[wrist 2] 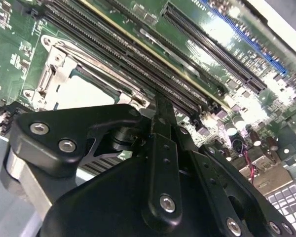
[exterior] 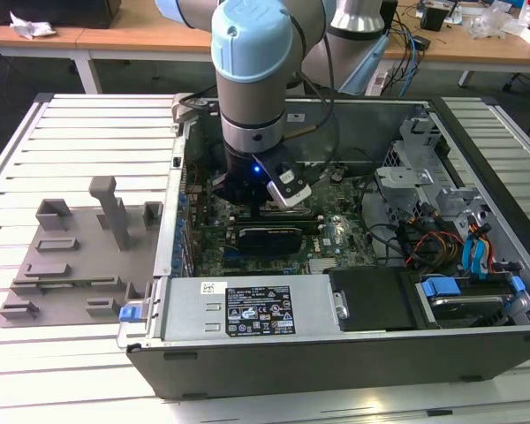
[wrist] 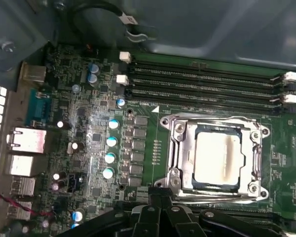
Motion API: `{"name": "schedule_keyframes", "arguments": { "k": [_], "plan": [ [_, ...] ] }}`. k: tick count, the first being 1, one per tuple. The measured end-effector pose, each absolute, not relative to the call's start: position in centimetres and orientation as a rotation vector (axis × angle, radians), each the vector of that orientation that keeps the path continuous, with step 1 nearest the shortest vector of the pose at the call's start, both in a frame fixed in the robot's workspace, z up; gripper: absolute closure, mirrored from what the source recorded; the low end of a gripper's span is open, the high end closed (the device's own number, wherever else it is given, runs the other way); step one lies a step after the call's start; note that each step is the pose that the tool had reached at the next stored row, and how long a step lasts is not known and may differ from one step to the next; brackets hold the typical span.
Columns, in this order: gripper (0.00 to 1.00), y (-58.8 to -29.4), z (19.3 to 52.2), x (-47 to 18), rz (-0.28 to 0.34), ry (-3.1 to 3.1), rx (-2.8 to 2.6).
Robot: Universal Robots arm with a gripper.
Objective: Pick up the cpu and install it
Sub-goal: 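Install the second cpu locking lever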
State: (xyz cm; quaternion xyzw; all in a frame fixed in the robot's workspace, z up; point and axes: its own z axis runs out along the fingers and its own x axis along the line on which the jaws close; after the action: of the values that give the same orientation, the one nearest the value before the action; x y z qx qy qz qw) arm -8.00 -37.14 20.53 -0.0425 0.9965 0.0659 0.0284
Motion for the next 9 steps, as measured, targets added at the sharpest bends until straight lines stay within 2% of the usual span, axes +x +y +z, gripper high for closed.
{"name": "schedule_keyframes", "arguments": {
  "k": [9],
  "plan": [
    [0.89, -37.05, 19.88, -8.07, 0.254, 3.070, -0.146]
  ]
}}
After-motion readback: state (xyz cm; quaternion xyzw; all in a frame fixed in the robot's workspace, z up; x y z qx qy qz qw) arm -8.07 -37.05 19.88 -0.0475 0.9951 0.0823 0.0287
